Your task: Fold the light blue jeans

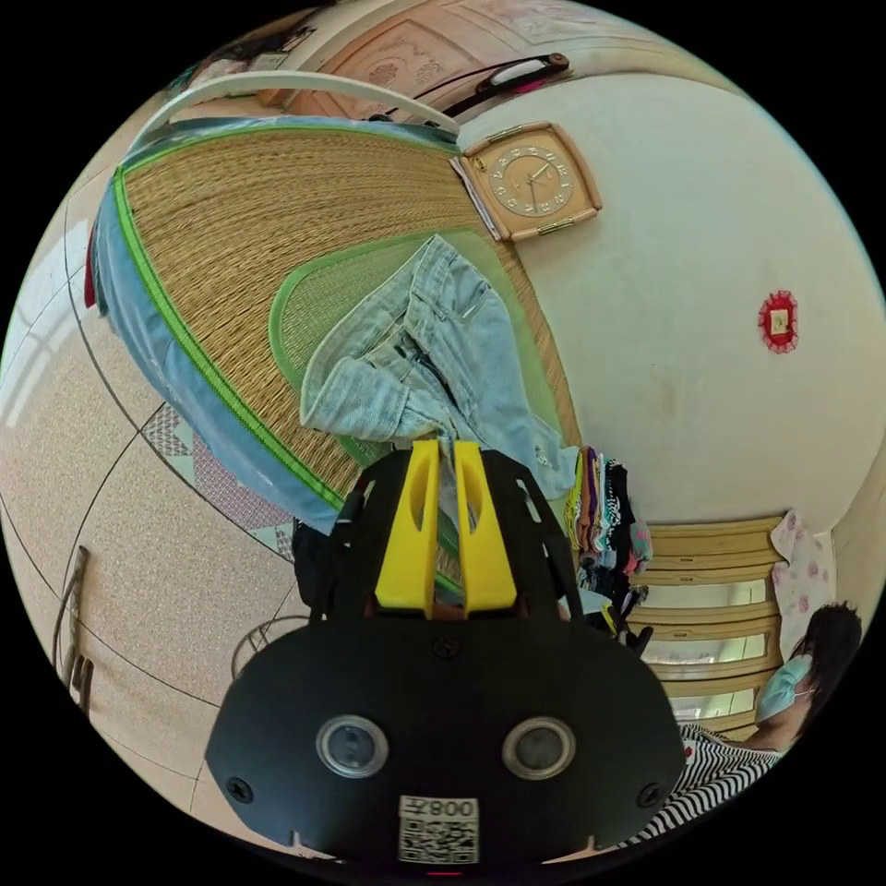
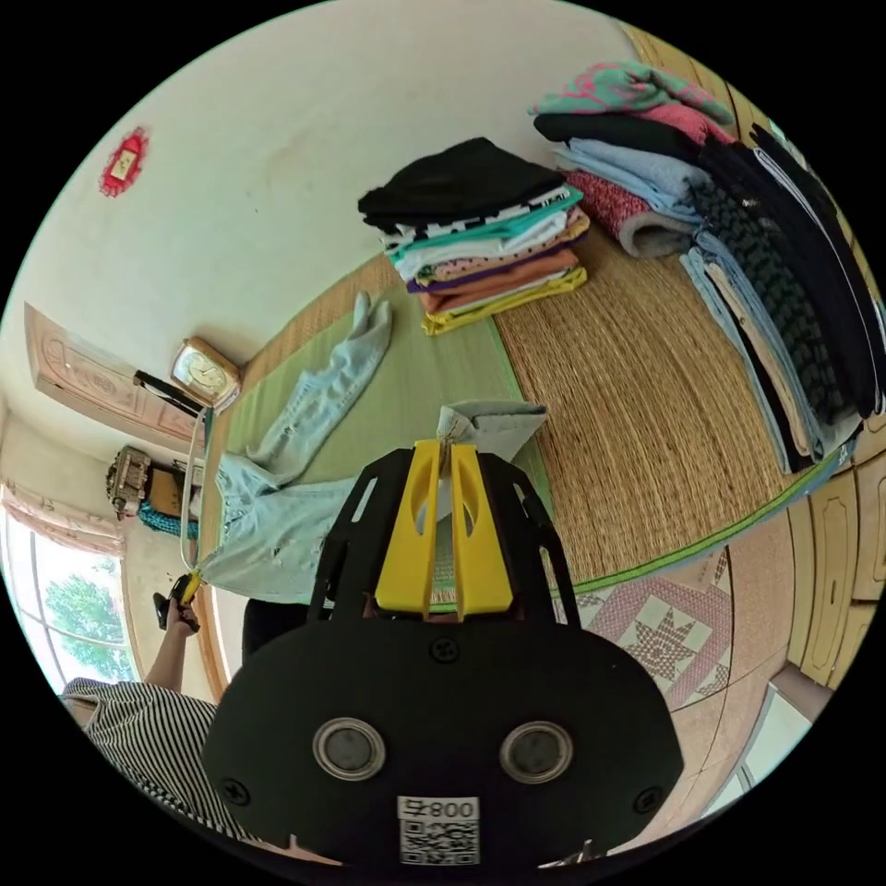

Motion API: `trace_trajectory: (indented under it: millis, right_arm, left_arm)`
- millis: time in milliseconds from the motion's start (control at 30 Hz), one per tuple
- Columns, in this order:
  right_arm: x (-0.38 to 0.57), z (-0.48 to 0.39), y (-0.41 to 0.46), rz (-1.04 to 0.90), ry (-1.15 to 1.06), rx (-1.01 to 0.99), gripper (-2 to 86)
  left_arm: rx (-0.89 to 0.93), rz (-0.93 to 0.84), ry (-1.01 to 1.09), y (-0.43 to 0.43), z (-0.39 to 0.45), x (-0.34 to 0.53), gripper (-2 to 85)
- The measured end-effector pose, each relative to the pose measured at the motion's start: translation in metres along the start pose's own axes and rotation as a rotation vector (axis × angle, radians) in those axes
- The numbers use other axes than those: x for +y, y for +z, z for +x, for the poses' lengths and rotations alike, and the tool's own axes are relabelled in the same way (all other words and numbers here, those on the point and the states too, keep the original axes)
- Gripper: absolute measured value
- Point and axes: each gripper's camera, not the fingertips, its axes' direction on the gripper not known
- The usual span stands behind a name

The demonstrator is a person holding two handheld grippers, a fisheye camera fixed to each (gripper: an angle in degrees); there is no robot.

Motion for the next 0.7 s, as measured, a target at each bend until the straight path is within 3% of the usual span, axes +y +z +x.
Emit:
trace_trajectory:
  millis: [200, 367, 433, 700]
  right_arm:
    - [0.0, 0.035, -0.075, 0.051, -0.008, -0.078, 0.6]
    - [0.053, 0.134, -0.024, -0.072, 0.263, -0.176, 0.9]
    - [0.091, 0.189, 0.01, -0.135, 0.47, -0.245, 1.3]
    - [0.12, 0.21, -0.025, 0.007, 0.554, -0.204, 1.6]
  left_arm:
    - [-0.016, 0.003, 0.052, 0.005, -0.001, -0.01, 3.2]
    - [-0.073, -0.102, -0.13, 0.062, -0.055, 0.009, 4.1]
    - [-0.099, -0.109, -0.198, 0.075, -0.071, 0.018, 4.4]
    - [-0.113, 0.004, -0.137, 0.1, -0.061, 0.017, 3.5]
